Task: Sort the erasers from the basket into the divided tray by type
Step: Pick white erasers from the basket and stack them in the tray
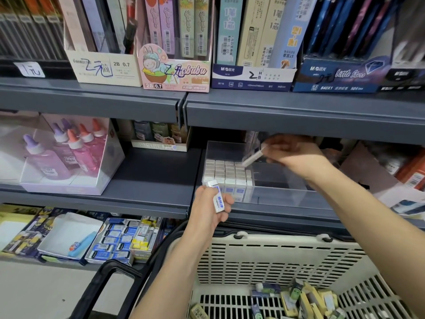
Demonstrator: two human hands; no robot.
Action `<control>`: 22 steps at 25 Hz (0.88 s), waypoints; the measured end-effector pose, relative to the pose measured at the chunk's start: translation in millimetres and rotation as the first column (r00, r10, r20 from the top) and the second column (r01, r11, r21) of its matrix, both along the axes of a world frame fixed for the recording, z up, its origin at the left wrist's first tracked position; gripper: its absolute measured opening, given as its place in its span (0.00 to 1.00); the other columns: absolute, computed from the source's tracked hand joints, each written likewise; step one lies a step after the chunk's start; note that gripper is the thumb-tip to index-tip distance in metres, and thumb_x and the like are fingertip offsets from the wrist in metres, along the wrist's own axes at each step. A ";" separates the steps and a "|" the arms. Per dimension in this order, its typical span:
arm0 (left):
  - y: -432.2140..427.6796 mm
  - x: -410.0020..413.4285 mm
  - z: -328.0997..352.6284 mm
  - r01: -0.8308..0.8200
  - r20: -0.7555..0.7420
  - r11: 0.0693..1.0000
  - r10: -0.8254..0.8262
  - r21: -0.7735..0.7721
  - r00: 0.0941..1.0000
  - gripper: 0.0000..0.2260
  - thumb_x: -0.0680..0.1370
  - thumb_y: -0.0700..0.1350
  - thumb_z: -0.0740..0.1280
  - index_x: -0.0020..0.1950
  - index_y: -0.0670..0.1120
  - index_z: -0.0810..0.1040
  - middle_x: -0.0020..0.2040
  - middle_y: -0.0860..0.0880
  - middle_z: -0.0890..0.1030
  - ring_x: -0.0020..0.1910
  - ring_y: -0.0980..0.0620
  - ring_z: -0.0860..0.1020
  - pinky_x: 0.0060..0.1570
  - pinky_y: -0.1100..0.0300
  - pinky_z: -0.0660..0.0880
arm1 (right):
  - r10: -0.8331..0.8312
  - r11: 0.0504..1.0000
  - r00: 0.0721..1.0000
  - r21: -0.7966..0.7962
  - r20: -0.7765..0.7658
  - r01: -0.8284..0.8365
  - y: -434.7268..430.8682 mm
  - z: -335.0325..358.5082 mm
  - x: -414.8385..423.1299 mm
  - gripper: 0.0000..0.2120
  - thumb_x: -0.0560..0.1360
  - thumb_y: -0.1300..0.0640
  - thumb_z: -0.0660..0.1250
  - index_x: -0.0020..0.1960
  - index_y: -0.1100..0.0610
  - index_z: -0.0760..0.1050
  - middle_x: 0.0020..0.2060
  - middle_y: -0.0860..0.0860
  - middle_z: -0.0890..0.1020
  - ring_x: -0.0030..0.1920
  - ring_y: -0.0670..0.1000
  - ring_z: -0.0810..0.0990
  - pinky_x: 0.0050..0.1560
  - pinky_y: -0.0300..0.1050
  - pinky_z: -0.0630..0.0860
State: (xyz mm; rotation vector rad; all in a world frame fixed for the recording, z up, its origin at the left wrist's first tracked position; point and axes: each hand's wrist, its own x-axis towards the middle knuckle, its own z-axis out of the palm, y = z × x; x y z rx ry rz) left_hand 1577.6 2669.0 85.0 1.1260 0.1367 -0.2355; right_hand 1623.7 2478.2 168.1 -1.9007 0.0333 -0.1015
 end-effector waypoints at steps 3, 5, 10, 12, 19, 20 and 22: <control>-0.4 -2.4 -2.4 0.018 0.054 0.996 -0.023 0.089 0.998 0.06 0.79 0.38 0.53 0.51 0.41 0.68 0.33 0.47 0.81 0.28 0.54 0.73 0.24 0.63 0.67 | -0.078 0.962 0.995 -0.259 0.056 0.090 -5.9 -5.3 16.9 0.05 0.72 0.58 0.70 0.40 0.50 0.75 0.39 0.49 0.83 0.42 0.46 0.78 0.47 0.35 0.72; 0.4 -3.2 -3.3 0.008 0.089 0.993 -0.018 0.119 0.996 0.07 0.79 0.37 0.54 0.51 0.42 0.71 0.36 0.48 0.82 0.31 0.55 0.77 0.26 0.62 0.71 | -0.043 0.937 0.997 -0.342 0.066 0.064 -2.5 -13.9 20.9 0.05 0.72 0.60 0.69 0.42 0.52 0.74 0.40 0.54 0.81 0.34 0.41 0.75 0.44 0.29 0.69; 2.1 -1.9 -4.4 -0.038 0.121 0.993 0.023 0.116 0.992 0.06 0.80 0.39 0.60 0.53 0.42 0.75 0.40 0.48 0.83 0.38 0.54 0.82 0.33 0.62 0.77 | -0.009 0.876 0.993 -0.478 0.118 0.065 6.6 -28.5 22.7 0.07 0.70 0.59 0.71 0.45 0.51 0.76 0.32 0.41 0.76 0.34 0.43 0.74 0.46 0.33 0.68; 2.1 -2.4 -4.7 -0.050 0.117 0.991 0.036 0.122 0.992 0.05 0.79 0.39 0.61 0.52 0.43 0.76 0.40 0.49 0.83 0.39 0.54 0.83 0.33 0.62 0.78 | 0.013 0.862 0.995 -0.506 0.102 0.040 8.4 -26.0 23.9 0.08 0.70 0.57 0.71 0.44 0.47 0.74 0.32 0.39 0.75 0.35 0.40 0.73 0.47 0.34 0.67; 3.4 -2.3 -1.3 -0.074 0.076 0.990 0.065 0.118 0.995 0.06 0.79 0.39 0.62 0.51 0.45 0.78 0.41 0.50 0.83 0.40 0.53 0.83 0.33 0.62 0.78 | 0.052 0.715 0.998 -0.699 0.038 -0.011 9.3 -19.0 23.8 0.06 0.73 0.52 0.68 0.49 0.48 0.78 0.37 0.43 0.78 0.42 0.47 0.77 0.48 0.40 0.71; 2.9 -2.6 -0.9 -0.074 0.070 0.990 0.066 0.118 0.995 0.07 0.79 0.38 0.61 0.51 0.46 0.78 0.43 0.48 0.83 0.41 0.53 0.83 0.34 0.62 0.78 | 0.067 0.660 0.997 -0.751 0.029 -0.023 10.3 -21.2 23.8 0.07 0.73 0.51 0.67 0.51 0.48 0.79 0.42 0.45 0.80 0.47 0.50 0.78 0.52 0.43 0.72; 2.2 -3.2 -0.4 -0.072 0.069 0.990 0.064 0.123 0.996 0.08 0.78 0.36 0.61 0.51 0.46 0.78 0.47 0.46 0.82 0.42 0.53 0.83 0.35 0.62 0.79 | 0.114 0.504 0.994 -0.862 0.000 -0.058 14.0 -30.4 24.3 0.09 0.76 0.49 0.62 0.53 0.47 0.79 0.52 0.48 0.81 0.53 0.54 0.78 0.58 0.49 0.71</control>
